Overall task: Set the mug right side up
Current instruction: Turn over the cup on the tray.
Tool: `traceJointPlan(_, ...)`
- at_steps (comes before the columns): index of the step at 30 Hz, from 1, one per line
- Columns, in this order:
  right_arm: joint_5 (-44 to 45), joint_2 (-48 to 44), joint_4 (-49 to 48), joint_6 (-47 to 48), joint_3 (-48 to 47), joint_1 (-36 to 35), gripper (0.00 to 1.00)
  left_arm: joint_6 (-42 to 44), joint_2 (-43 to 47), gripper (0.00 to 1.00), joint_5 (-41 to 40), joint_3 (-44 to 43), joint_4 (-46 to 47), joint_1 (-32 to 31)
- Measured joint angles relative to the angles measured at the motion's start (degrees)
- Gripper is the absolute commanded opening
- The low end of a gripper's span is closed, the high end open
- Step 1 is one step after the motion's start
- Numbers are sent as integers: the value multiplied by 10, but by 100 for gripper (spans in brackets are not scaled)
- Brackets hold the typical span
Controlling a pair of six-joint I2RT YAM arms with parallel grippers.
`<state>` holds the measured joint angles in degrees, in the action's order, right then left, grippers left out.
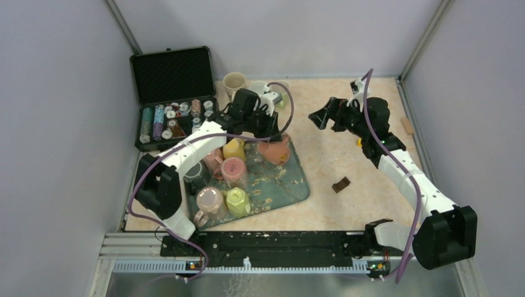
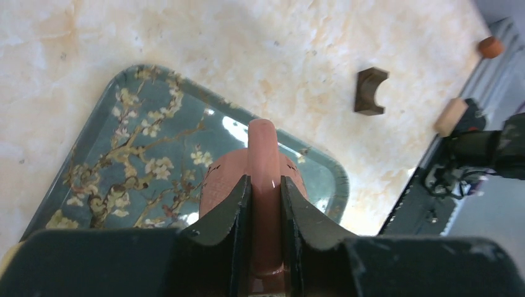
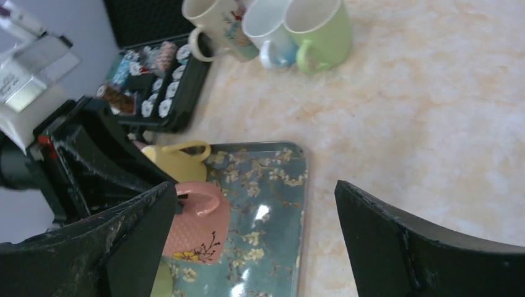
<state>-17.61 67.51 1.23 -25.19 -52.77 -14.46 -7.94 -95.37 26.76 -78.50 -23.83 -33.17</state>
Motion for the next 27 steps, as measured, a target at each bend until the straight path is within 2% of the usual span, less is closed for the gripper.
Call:
traceJointPlan(10, -182, 2, -106, 13, 14, 0, 81, -57, 68, 0, 141, 56, 118, 55)
traceJointPlan(15, -276, 18, -166, -5, 14, 0, 79, -113, 95, 0, 223, 103, 207, 82)
traceJointPlan(27, -343, 80, -158, 0, -29, -57, 66, -263, 107, 0, 345, 168, 425, 108)
